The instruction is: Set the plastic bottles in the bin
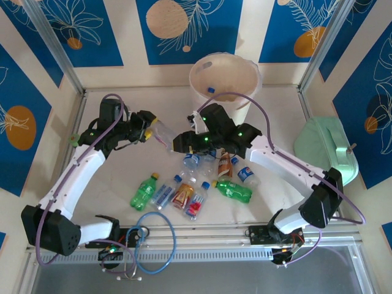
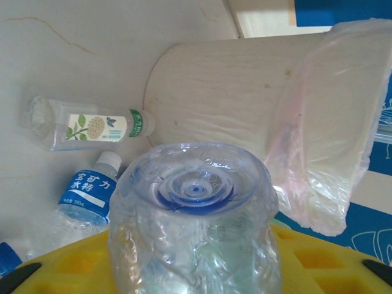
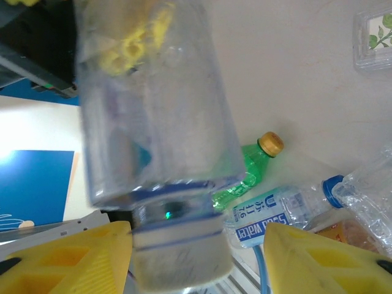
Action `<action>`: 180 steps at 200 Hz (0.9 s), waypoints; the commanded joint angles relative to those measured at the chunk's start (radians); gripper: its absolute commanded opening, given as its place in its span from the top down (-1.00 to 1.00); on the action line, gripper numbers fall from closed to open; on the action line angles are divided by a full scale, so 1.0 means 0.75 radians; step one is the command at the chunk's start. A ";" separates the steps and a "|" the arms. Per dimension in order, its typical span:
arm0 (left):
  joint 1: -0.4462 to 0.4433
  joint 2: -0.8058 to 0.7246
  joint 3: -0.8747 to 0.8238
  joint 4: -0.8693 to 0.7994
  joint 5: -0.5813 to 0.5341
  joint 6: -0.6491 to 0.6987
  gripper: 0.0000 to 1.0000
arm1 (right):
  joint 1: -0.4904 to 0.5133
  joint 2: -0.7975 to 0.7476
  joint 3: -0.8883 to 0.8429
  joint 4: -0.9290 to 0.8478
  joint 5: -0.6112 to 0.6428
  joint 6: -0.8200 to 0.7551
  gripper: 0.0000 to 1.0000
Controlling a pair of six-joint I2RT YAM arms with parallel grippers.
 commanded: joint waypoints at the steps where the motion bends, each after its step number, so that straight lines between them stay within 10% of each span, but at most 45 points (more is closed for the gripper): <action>1: -0.011 -0.022 0.023 0.034 0.047 -0.026 0.04 | -0.002 0.019 0.053 0.003 -0.034 -0.030 -0.14; 86: -0.014 -0.002 0.007 0.044 0.045 -0.040 0.02 | -0.001 -0.001 0.036 0.023 -0.035 -0.025 0.49; 143: -0.017 -0.028 0.072 -0.083 -0.107 0.080 -0.99 | -0.009 -0.096 0.042 0.000 0.033 -0.047 0.62; 180: -0.016 -0.066 0.114 -0.230 -0.261 0.265 -1.00 | -0.077 -0.153 0.132 -0.079 0.078 -0.111 0.62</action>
